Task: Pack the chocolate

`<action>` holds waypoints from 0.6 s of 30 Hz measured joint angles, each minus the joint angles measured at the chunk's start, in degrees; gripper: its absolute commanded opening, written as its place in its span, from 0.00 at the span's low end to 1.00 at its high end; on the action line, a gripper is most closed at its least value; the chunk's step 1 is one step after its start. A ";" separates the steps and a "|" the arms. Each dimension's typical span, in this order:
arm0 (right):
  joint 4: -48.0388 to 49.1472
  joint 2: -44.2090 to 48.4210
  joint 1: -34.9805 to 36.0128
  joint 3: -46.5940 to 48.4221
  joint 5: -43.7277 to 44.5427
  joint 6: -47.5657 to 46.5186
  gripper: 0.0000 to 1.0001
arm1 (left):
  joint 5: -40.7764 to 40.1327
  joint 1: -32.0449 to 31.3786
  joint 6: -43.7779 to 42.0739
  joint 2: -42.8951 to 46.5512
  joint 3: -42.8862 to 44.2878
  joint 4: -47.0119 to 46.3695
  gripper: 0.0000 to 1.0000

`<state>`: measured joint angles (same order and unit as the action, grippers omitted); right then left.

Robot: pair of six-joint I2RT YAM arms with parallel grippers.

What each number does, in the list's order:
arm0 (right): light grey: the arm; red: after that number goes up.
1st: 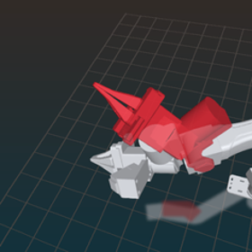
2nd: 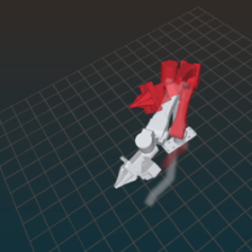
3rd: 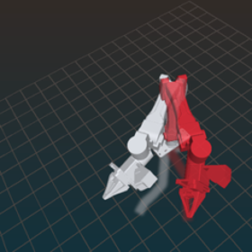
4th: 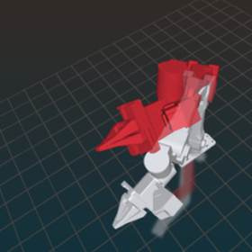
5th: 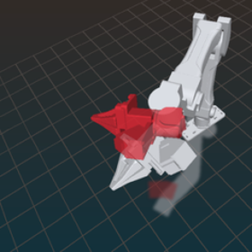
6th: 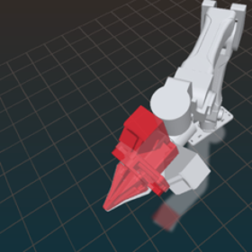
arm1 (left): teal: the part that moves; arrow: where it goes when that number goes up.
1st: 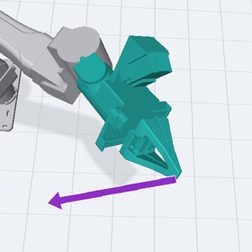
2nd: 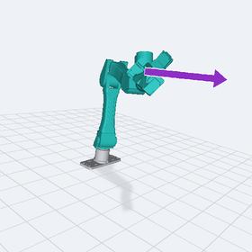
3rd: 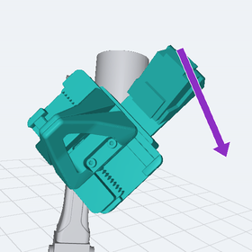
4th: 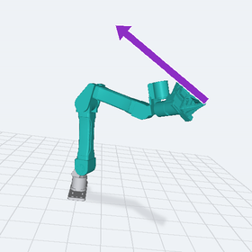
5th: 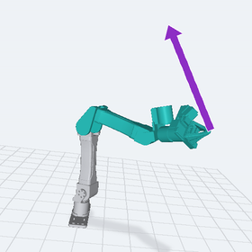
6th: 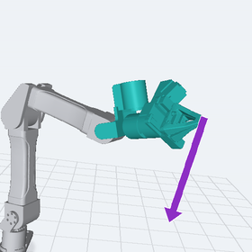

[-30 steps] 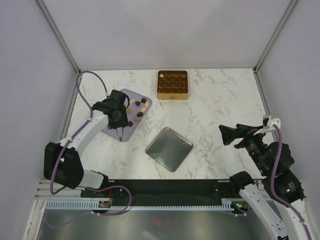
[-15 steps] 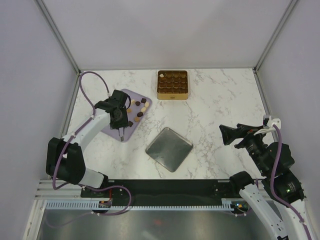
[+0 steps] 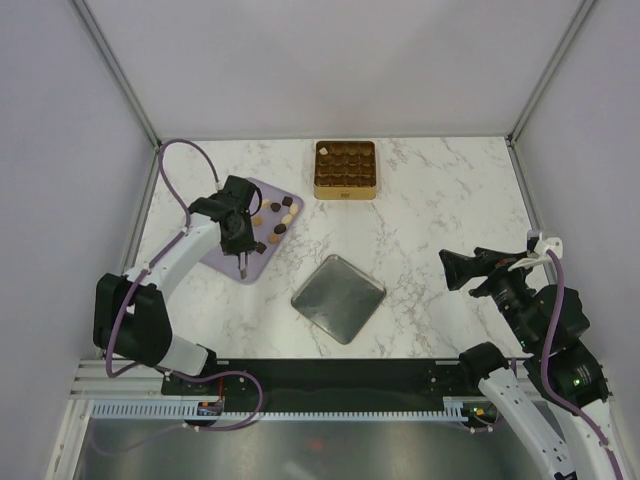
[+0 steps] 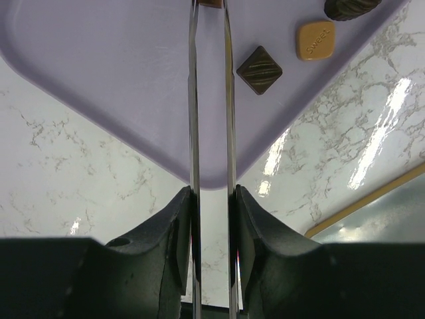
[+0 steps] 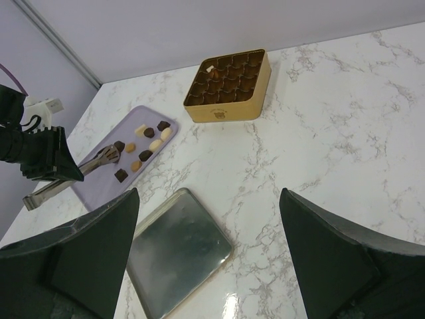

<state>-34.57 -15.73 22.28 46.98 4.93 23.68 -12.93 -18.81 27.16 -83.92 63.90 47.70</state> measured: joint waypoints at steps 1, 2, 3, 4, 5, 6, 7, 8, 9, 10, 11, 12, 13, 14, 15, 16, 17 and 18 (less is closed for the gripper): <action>0.00 0.00 0.00 0.00 0.00 0.00 0.95 | 0.04 0.00 0.00 0.20 0.24 0.31 0.33; -0.02 0.00 0.00 0.00 -0.02 0.02 0.95 | 0.11 0.00 0.00 0.46 0.46 0.59 0.33; -0.02 0.00 0.00 0.00 -0.02 0.02 0.95 | 0.26 0.00 -0.02 0.85 0.68 0.87 0.33; -0.02 0.00 0.00 0.00 -0.02 0.04 0.95 | 0.61 0.00 -0.04 1.38 1.03 1.36 0.32; -0.02 0.00 0.00 0.00 -0.04 0.04 0.95 | 1.07 0.00 -0.11 1.95 1.51 1.90 0.32; -0.02 0.00 0.00 0.00 -0.07 0.07 0.95 | 1.64 0.00 -0.22 2.47 2.14 2.27 0.32; -0.02 0.00 0.00 0.02 -0.09 0.09 0.95 | 2.27 0.00 -0.37 2.93 2.91 2.58 0.31; -0.04 0.00 0.00 0.02 -0.11 0.09 0.95 | 3.08 0.00 -0.52 3.30 3.87 2.93 0.31; -0.11 0.00 0.00 0.09 -0.13 0.11 0.95 | 3.67 0.00 -0.66 3.48 4.85 3.04 0.31; -0.13 0.00 0.00 0.11 -0.13 0.15 0.95 | 4.37 -0.02 -0.79 3.54 5.81 3.21 0.31; -0.15 0.00 0.00 0.11 -0.15 0.26 0.95 | 4.85 -0.04 -0.98 3.39 7.32 3.30 0.31; -0.15 0.00 0.00 0.11 -0.15 0.31 0.95 | 5.40 -0.07 -1.07 3.23 8.39 3.19 0.31; -0.20 -0.02 0.00 0.11 -0.13 0.35 0.95 | 6.01 -0.20 -1.20 2.82 9.97 3.32 0.31; -0.17 -0.02 0.00 0.11 -0.13 0.37 0.95 | 6.95 -0.42 -1.42 2.12 11.93 3.52 0.31; -0.15 -0.07 0.00 0.11 -0.11 0.42 0.95 | 7.69 -0.66 -1.66 1.18 13.88 3.26 0.31; -0.15 -0.13 0.00 0.11 -0.09 0.44 0.95 | 8.35 -1.09 -1.92 -0.11 16.02 3.10 0.31; -0.15 -0.26 0.00 0.11 -0.04 0.46 0.95 | 8.92 -1.70 -2.21 -1.73 18.47 3.04 0.31; -0.13 -0.42 0.00 0.11 0.02 0.46 0.95 | 9.29 -2.43 -2.54 -3.54 20.92 2.67 0.30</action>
<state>-34.70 -16.14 22.28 47.09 4.95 24.14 -3.64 -21.23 24.62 -87.46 84.82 50.37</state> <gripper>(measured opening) 0.950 0.350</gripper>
